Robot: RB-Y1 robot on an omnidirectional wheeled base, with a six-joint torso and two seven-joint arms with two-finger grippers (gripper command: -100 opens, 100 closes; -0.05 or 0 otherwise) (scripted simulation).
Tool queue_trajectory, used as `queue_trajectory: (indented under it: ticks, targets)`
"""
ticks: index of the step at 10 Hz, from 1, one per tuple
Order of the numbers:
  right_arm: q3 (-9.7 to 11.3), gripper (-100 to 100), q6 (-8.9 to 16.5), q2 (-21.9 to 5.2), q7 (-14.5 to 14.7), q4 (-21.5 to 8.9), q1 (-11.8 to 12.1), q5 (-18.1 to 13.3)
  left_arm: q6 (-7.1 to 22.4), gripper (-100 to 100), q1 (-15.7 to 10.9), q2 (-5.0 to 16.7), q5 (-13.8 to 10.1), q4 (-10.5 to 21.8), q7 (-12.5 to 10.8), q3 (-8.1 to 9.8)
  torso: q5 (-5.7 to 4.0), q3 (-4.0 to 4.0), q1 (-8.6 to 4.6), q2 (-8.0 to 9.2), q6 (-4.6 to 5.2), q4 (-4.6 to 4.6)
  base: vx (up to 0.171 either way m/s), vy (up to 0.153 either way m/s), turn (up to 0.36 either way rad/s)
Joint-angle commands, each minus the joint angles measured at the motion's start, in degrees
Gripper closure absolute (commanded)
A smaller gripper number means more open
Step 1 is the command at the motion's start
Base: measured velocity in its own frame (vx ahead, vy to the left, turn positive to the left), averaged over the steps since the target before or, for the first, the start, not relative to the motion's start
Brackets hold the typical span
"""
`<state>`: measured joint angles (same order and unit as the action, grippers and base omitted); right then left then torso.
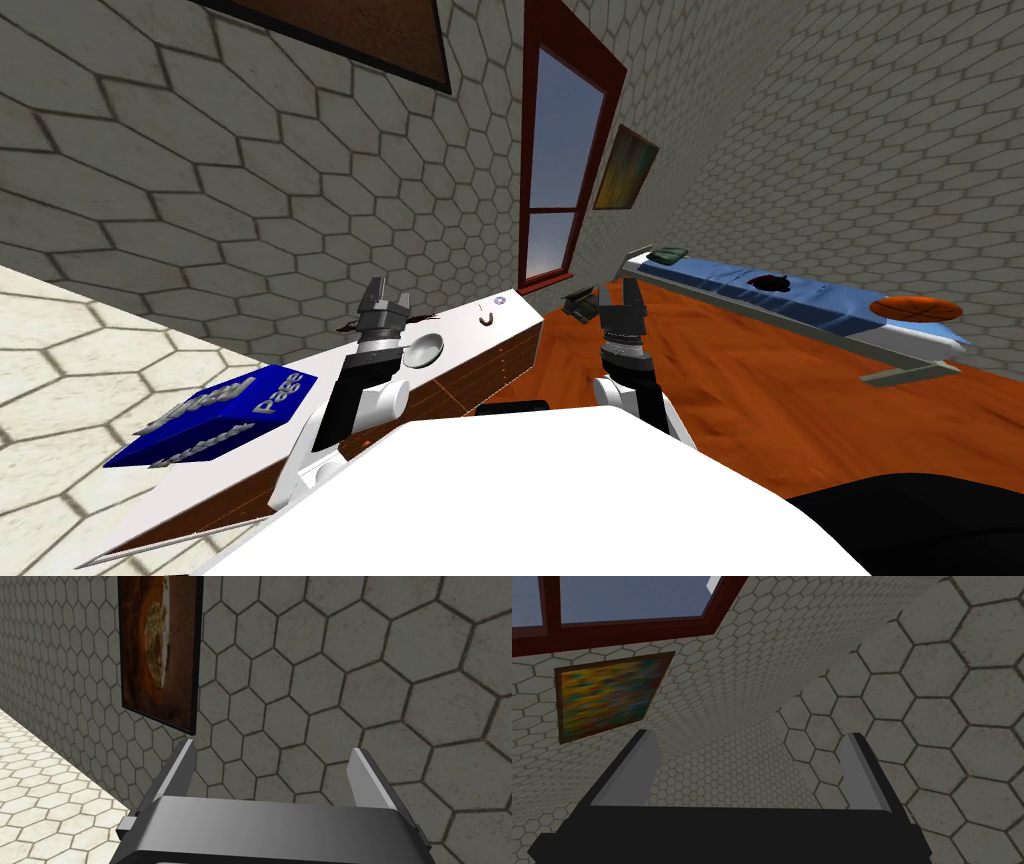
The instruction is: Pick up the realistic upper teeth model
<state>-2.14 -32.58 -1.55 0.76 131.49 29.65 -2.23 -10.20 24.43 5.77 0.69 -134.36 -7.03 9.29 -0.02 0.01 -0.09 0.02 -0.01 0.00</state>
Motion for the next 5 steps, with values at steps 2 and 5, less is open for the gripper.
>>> queue_trajectory:
  ticks: [2,5]
  targets:
    - [0.0,0,0.0,0.0,0.0,0.0,-0.01,0.0,4.67,-100,-2.0,0.98,0.27,1.48,-1.06,3.4,0.0,-0.01,-0.01,-0.01,0.03,0.0,-0.001,-0.04,-0.184]
    - [0.0,0,0.0,0.0,0.0,0.0,-0.01,0.0,8.74,-100,-2.89,1.38,0.36,2.24,-1.6,5.15,-0.01,-0.01,-0.05,-0.01,0.02,0.0,0.001,-0.036,-0.096]
